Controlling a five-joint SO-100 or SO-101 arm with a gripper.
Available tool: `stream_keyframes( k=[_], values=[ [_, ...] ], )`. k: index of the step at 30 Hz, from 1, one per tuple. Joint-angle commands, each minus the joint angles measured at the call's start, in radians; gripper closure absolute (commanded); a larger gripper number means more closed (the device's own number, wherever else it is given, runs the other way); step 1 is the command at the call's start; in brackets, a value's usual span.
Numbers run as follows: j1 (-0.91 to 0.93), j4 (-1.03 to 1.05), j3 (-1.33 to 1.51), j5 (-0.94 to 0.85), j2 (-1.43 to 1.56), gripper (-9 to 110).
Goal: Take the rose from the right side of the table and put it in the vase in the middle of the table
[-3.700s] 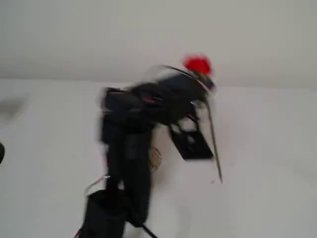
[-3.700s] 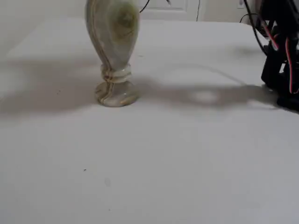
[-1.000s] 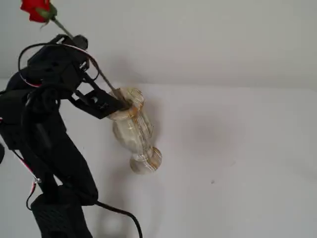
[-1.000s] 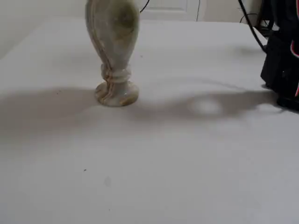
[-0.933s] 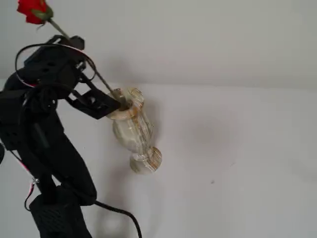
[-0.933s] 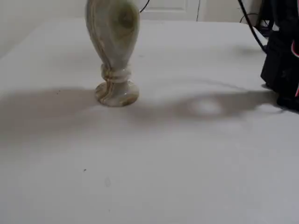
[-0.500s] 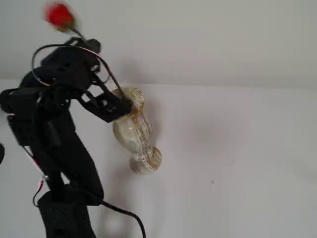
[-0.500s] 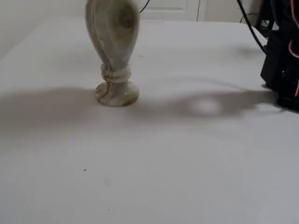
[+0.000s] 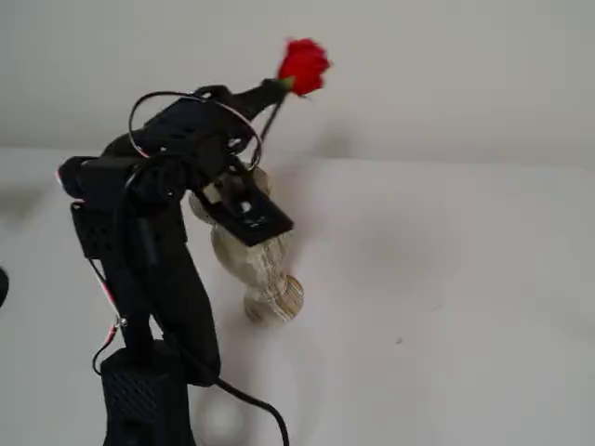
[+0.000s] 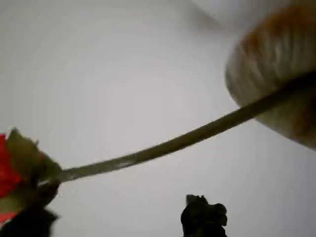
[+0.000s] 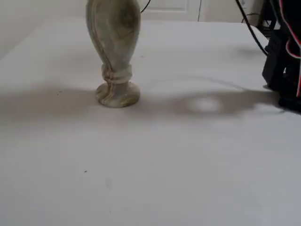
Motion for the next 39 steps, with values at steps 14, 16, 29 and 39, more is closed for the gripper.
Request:
stream_keyframes(
  k=[14,16,29,39],
  values=[
    [-0.173,0.230,-0.043,-0.805,0.383,60],
    [-0.172,0.230,-0.043,-0.900,0.419,70],
    [-0.103,0.219,0.663,-1.071,1.111,102],
    [-0.061,-0.149,1.917,-1.103,1.956,102]
  ],
)
